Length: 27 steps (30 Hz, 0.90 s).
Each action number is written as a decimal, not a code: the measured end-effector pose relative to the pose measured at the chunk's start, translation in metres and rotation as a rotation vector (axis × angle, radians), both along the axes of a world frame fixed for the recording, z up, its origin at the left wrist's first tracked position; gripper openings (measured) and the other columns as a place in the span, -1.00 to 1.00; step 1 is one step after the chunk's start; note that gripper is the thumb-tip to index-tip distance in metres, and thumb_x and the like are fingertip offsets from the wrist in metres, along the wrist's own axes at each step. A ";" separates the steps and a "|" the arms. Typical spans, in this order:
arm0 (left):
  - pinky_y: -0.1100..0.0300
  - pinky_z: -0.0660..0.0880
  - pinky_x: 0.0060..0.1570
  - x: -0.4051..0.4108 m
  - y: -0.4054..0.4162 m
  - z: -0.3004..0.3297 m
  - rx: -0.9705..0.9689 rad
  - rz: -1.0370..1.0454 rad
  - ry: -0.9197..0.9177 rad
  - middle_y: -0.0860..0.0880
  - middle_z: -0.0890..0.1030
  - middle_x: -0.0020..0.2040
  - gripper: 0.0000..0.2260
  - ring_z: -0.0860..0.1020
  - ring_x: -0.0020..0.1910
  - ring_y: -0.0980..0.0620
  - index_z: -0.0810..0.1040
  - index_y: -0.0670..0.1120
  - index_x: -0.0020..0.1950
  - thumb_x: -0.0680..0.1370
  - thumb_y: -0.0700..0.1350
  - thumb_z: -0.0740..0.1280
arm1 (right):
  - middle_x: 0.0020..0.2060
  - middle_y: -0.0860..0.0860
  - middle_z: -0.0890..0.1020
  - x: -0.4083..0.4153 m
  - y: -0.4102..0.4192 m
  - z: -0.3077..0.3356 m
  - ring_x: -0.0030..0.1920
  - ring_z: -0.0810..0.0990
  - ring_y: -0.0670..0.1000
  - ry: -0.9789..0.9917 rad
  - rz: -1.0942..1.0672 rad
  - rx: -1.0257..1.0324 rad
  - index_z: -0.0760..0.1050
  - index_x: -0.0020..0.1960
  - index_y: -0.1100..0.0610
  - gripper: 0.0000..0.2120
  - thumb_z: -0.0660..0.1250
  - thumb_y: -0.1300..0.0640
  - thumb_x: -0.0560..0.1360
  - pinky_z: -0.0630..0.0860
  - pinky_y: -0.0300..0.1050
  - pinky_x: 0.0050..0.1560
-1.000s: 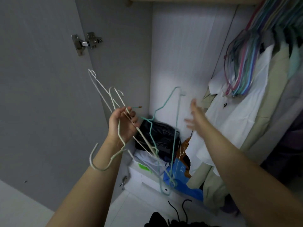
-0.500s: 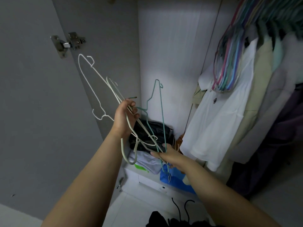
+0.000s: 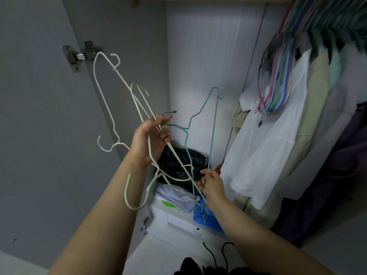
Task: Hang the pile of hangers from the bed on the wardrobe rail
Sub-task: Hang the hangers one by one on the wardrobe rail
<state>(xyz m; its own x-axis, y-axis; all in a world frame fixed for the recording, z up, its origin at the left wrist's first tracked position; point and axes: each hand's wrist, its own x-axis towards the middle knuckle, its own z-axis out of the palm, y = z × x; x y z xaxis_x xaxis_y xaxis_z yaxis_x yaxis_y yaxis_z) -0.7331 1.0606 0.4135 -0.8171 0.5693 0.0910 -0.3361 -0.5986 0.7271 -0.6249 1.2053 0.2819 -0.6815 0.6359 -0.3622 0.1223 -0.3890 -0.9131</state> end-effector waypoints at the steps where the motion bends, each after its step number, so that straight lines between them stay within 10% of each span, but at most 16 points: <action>1: 0.19 0.34 -0.31 0.002 0.000 0.003 0.009 0.009 0.008 -0.06 0.53 0.04 -0.70 0.35 -0.42 0.07 0.49 -0.08 -0.07 0.24 -0.15 0.44 | -0.47 0.06 0.28 -0.001 -0.001 0.001 -0.44 0.31 -0.01 0.024 -0.037 -0.040 0.45 -0.10 0.23 -0.74 0.04 0.27 0.64 0.48 -0.11 -0.26; 7: 0.15 0.40 -0.26 -0.001 -0.016 0.004 0.060 0.045 0.065 -0.10 0.58 -0.04 -0.55 0.43 -0.36 0.05 0.50 -0.11 0.08 0.21 -0.11 0.46 | -0.41 0.07 0.28 -0.020 0.021 0.011 -0.47 0.24 -0.01 0.071 -0.237 -0.380 0.35 -0.23 0.19 -0.69 -0.04 0.32 0.62 0.49 -0.12 -0.28; 14: 0.19 0.26 -0.31 0.000 -0.036 0.010 0.120 -0.076 0.062 0.02 0.31 -0.29 -0.61 0.23 -0.36 0.08 0.47 -0.07 -0.07 0.23 -0.01 0.53 | -0.43 0.05 0.47 -0.029 0.029 0.017 -0.43 0.64 0.01 0.138 -0.139 -0.664 0.34 -0.21 0.18 -0.73 0.02 0.29 0.64 0.47 0.02 0.20; 20: 0.19 0.22 -0.29 0.010 -0.044 0.016 0.038 -0.140 0.136 0.02 0.30 -0.27 -0.62 0.23 -0.34 0.08 0.47 -0.07 -0.01 0.28 0.00 0.50 | -0.53 0.08 0.46 -0.025 0.005 0.011 -0.32 0.53 0.03 0.108 -0.047 -0.738 0.34 -0.23 0.20 -0.73 0.08 0.26 0.64 0.40 0.07 0.32; 27: 0.20 0.22 -0.33 0.015 -0.049 0.019 -0.017 -0.103 0.184 0.03 0.25 -0.30 -0.56 0.19 -0.37 0.08 0.41 -0.05 -0.05 0.20 -0.02 0.53 | -0.44 0.06 0.29 -0.019 -0.003 0.009 -0.45 0.31 -0.01 -0.010 0.049 -0.473 0.32 -0.15 0.15 -0.77 -0.02 0.28 0.62 0.53 -0.02 -0.20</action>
